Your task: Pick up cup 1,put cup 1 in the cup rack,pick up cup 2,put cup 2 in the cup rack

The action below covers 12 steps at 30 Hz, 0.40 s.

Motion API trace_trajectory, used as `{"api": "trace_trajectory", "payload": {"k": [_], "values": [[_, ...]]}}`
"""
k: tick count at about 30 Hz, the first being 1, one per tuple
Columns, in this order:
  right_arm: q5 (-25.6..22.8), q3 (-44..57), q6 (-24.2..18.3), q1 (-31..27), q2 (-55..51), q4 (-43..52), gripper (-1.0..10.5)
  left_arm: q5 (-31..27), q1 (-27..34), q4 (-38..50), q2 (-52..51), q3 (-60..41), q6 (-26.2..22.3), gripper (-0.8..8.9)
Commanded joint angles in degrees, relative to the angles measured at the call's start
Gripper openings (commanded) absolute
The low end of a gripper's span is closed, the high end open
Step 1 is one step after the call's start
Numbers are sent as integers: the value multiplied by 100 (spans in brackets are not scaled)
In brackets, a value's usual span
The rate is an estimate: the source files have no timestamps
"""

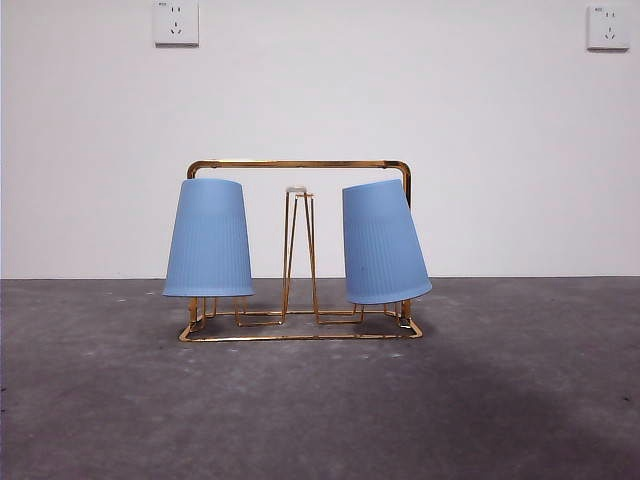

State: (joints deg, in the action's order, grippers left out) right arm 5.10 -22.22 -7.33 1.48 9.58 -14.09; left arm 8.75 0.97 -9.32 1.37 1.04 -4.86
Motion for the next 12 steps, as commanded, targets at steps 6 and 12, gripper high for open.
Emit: {"api": "trace_trajectory", "payload": {"k": [6, 12], "values": [[-372, 1462, 61, -11, -769, 238, 2, 26, 13, 35, -9, -59, 37, -3], [-365, 2140, 459, -9, -914, 616, 2, 26, 13, 35, -9, -59, 37, -3]]}}
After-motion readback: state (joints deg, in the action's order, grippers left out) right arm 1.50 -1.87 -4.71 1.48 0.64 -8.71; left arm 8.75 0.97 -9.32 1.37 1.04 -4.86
